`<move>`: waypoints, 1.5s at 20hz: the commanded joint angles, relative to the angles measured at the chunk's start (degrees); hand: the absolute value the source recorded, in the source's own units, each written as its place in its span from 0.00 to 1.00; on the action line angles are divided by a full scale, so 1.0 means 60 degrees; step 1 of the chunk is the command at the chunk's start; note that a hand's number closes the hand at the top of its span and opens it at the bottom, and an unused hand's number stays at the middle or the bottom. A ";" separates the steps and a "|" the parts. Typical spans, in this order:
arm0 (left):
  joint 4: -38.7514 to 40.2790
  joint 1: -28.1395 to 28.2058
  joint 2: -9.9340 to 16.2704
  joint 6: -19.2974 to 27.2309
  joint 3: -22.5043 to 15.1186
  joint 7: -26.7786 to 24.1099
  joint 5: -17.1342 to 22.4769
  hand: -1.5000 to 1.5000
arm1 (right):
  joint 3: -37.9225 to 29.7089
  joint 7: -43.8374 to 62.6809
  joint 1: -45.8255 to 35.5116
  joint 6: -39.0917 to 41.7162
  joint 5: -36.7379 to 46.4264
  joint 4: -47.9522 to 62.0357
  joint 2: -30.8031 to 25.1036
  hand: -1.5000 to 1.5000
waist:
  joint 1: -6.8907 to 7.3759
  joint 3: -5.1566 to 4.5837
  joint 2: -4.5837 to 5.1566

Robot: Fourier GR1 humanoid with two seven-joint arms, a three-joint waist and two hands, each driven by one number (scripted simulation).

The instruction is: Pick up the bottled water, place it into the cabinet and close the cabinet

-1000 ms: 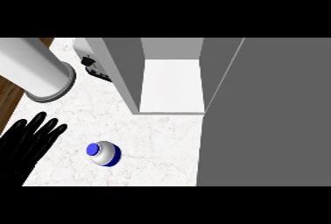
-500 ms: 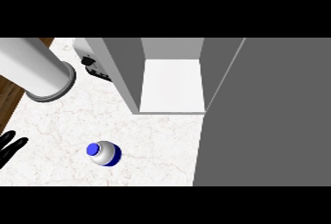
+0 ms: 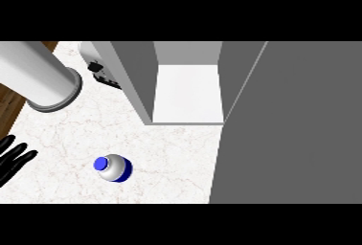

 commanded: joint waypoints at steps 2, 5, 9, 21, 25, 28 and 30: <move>0.0472 0.0128 -0.0960 -0.0742 -0.0177 -0.0184 -0.1376 0.00 | 0.0045 0.0538 -0.0072 -0.0043 0.0311 -0.0623 -0.0144 0.00 | 0.0004 -0.0001 0.0000; 0.1060 -0.0708 -0.1537 -0.0393 -0.0576 -0.0318 -0.2585 0.00 | 0.1331 -0.0011 0.0539 -0.0196 0.1157 -0.0459 0.0076 0.00 | -0.0065 -0.0003 -0.0005; 0.2035 -0.1098 -0.1580 -0.0707 -0.0306 -0.0593 -0.2953 0.00 | 0.1069 0.0656 -0.0193 -0.0631 0.1194 -0.0663 0.0173 0.00 | -0.0039 -0.0007 0.0006; 0.5154 -0.2090 -0.2265 -0.1262 -0.0515 -0.2668 -0.6526 0.00 | 0.1192 0.1345 -0.0713 -0.1089 0.1351 -0.0717 0.0011 0.00 | -0.0055 -0.0009 0.0005; 0.6693 -0.2621 -0.2365 -0.1095 -0.0512 -0.3716 -0.7530 0.00 | 0.0479 0.0720 -0.0227 -0.0648 0.0347 -0.1000 -0.0665 0.00 | -0.0117 -0.0004 0.0021; 0.8087 -0.3154 -0.2355 -0.0966 -0.0641 -0.4979 -0.8535 0.00 | 0.1772 0.1098 -0.0243 -0.1152 0.1558 -0.1073 -0.0332 0.00 | -0.0161 -0.0018 0.0008; 0.8705 -0.3097 -0.2149 -0.0990 -0.0650 -0.5811 -0.8965 0.00 | 0.0875 0.1044 -0.0849 -0.1148 0.0970 -0.0510 -0.0312 0.00 | -0.0077 -0.0011 0.0023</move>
